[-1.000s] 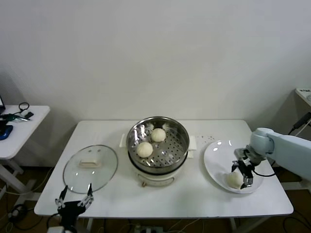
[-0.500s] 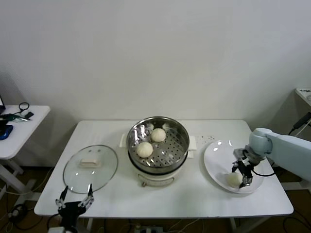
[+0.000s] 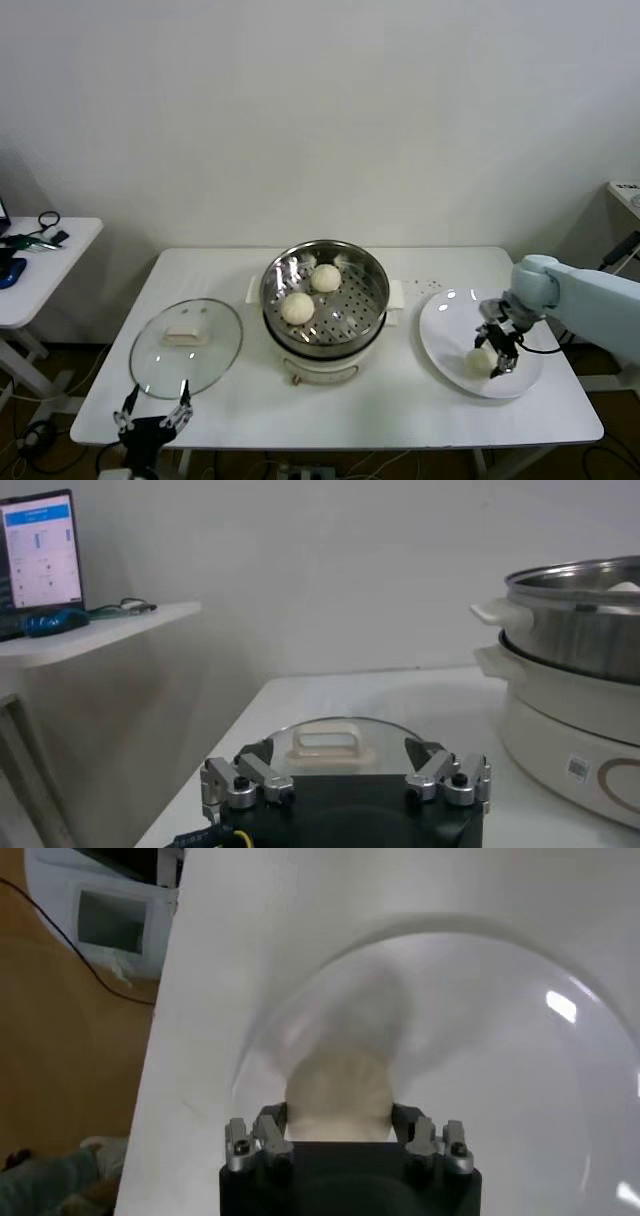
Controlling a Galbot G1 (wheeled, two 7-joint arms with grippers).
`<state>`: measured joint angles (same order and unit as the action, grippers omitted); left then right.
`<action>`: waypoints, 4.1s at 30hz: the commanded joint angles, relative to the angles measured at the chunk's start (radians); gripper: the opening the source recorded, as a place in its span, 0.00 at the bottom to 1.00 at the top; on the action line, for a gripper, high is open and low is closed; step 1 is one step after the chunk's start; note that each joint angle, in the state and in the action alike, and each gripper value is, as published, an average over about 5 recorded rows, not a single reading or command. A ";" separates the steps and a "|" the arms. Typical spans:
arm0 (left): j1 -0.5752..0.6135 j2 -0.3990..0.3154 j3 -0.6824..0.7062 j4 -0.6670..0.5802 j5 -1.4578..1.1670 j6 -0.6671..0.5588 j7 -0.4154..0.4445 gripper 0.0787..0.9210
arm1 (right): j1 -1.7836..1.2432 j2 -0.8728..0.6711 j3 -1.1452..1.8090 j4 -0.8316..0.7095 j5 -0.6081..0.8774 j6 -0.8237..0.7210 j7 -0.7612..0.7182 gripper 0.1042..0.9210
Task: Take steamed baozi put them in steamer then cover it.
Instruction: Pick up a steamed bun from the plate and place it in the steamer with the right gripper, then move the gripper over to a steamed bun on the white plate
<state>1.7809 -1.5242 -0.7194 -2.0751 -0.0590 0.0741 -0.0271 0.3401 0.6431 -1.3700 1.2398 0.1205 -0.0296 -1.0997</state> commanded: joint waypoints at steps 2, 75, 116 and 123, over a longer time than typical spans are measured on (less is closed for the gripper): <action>0.000 0.000 0.003 -0.003 0.003 0.001 0.001 0.88 | 0.313 0.068 -0.116 0.038 -0.025 0.238 -0.030 0.70; -0.006 0.004 0.002 -0.006 -0.014 -0.015 0.010 0.88 | 0.274 0.557 0.011 0.159 -0.332 0.599 -0.023 0.88; 0.040 0.026 -0.010 -0.020 -0.024 -0.024 0.005 0.88 | -0.183 -0.132 0.294 -0.168 -0.053 -0.064 0.015 0.88; 0.044 0.025 -0.013 -0.010 -0.037 -0.020 0.002 0.88 | -0.274 -0.092 0.367 -0.248 -0.098 -0.044 0.017 0.88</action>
<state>1.8230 -1.4982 -0.7324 -2.0901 -0.0882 0.0524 -0.0248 0.2772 0.5618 -1.1775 1.1304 0.1137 -0.0819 -1.0669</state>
